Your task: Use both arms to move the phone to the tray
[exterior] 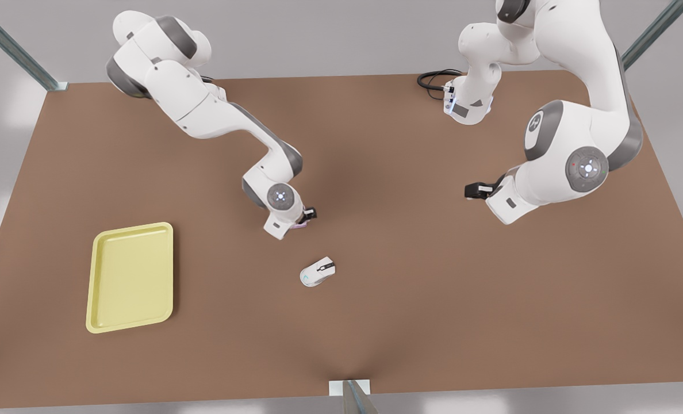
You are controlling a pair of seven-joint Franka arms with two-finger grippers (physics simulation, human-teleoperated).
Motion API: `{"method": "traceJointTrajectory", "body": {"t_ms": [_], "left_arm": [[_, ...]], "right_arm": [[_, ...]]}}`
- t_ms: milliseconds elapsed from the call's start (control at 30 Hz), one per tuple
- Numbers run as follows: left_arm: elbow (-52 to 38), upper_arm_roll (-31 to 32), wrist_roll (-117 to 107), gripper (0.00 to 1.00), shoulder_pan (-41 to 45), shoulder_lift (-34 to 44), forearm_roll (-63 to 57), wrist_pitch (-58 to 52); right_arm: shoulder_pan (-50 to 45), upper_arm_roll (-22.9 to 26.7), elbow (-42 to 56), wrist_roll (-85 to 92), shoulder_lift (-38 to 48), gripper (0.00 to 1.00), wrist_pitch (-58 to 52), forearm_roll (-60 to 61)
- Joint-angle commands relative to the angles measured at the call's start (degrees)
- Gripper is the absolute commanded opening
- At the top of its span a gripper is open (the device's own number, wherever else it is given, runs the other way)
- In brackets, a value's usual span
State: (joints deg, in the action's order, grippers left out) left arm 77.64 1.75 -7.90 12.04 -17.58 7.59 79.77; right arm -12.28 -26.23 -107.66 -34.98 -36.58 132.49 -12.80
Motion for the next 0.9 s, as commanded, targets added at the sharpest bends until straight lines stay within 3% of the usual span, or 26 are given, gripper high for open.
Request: {"method": "traceJointTrajectory", "body": {"t_ms": [0,867], "left_arm": [[0.0,0.0,4.9,1.0,0.0,0.0,0.0,0.0],[-2.5,-1.0,3.8,1.0,-0.2,2.6,-2.7,-0.9]], "right_arm": [[-0.1,0.0,-0.1,-3.4,-0.2,1.0,3.5,-0.1],[-0.6,0.4,-2.6,-4.4,-1.6,1.0,1.2,-0.4]]}}
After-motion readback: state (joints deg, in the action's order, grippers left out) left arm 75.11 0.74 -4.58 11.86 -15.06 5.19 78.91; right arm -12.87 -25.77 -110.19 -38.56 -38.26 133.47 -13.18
